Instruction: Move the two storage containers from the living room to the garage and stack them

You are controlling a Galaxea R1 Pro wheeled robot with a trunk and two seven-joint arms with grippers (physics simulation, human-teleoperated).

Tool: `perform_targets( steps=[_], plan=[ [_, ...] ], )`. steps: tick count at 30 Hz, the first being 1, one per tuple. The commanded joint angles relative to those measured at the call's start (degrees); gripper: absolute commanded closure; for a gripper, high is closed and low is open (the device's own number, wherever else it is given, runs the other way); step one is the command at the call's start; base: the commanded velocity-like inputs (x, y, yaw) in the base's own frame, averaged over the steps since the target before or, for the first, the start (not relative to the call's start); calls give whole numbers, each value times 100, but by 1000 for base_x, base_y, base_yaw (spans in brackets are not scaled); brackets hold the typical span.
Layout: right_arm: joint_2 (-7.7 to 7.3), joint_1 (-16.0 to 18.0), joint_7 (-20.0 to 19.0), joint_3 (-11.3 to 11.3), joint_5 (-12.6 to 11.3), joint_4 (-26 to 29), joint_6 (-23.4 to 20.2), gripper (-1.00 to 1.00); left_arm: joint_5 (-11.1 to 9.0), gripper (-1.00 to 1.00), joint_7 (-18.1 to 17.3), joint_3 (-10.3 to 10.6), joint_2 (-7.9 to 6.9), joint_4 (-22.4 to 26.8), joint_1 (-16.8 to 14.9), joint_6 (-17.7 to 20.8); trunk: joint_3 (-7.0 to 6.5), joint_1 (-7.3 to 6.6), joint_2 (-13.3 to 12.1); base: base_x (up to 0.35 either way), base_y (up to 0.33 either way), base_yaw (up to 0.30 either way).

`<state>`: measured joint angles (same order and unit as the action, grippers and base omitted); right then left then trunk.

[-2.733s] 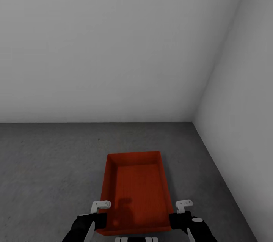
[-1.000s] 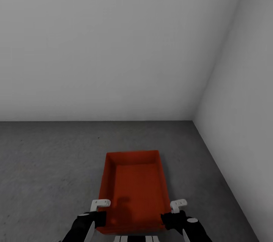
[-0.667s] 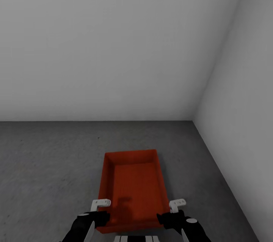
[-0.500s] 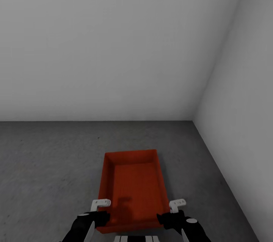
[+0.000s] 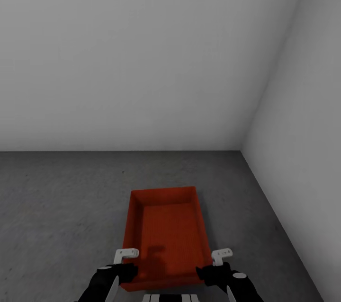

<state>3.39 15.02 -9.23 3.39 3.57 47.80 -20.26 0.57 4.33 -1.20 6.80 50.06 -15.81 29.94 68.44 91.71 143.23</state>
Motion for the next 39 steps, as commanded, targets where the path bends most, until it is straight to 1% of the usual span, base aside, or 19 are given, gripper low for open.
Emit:
perform_targets(
  steps=[1, 13, 14, 39],
  plan=[
    [2, 1, -26, -4, 38, 10, -30, -100, 5, -100, 6, -12, 10, 9, -1, 29, 5, -1, 2, 0, 0, 0],
    [0, 1, -26, 2, 38, 2, -31, -100, 5, -100, 11, -12, 22, 9, -1, 29, 5, -1, 2, 0, 0, 0],
    [-1, 1, -26, 3, 38, 2, -31, -100, 5, -100, 10, -10, 22, 9, -1, 29, -17, -4, 1, 0, 0, 0],
    [0, 1, -26, 0, 38, 1, -31, -100, 5, -100, 6, -3, 32, 13, -1, 38, -466, -553, -1002, 0, 0, 0]
  ],
)
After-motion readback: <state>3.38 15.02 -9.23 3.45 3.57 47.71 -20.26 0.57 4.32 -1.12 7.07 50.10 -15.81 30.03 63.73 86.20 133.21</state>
